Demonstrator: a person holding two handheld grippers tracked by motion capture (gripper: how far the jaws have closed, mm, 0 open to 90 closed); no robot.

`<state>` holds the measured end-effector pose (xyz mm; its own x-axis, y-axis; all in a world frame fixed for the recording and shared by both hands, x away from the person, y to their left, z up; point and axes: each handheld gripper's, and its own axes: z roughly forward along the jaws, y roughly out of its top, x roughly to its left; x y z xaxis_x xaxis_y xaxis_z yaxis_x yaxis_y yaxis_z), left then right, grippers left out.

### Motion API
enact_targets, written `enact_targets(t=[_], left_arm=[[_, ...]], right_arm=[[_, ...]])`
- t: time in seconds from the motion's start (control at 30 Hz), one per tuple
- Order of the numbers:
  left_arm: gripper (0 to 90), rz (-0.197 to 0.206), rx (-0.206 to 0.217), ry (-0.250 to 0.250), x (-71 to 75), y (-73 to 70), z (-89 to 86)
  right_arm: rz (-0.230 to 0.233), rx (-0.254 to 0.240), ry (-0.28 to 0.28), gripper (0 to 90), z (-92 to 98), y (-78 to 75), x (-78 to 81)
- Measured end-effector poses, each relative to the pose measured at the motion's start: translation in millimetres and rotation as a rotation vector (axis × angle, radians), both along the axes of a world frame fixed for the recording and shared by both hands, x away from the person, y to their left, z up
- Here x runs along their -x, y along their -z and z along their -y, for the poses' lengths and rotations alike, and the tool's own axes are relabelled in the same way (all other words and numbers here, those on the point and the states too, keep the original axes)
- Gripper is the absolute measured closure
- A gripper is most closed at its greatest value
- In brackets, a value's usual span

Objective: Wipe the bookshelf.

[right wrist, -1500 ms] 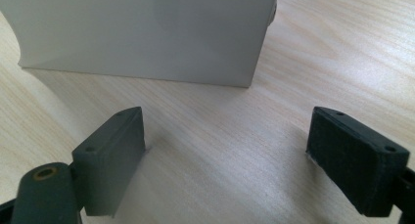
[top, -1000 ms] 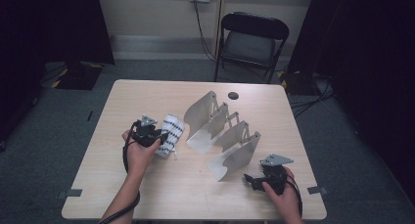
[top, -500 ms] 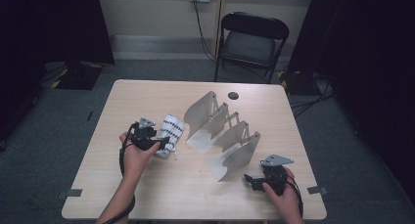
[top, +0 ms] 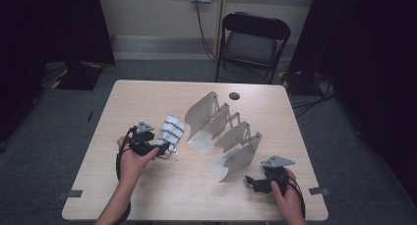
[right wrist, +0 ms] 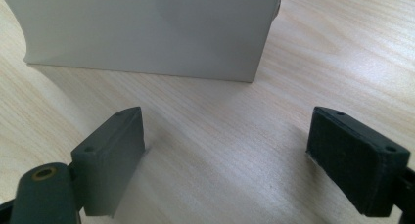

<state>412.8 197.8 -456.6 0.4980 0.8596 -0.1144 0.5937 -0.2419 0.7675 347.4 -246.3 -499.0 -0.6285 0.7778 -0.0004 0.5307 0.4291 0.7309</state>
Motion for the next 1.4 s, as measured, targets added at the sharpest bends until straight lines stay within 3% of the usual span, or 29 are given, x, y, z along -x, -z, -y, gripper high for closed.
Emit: enact_targets(t=[0.57, 1.4], left_arm=[[21.0, -0.004, 0.003, -0.002, 18.4, 7.3, -16.4], [20.7, -0.011, -0.04, 0.003, 48.4, 16.9, -40.7]], right_arm=[[0.001, 0.0, 0.005, 13.3, -0.3, 0.1, 0.5], [0.002, 0.0, 0.006, 13.2, -0.3, 0.2, 1.0]])
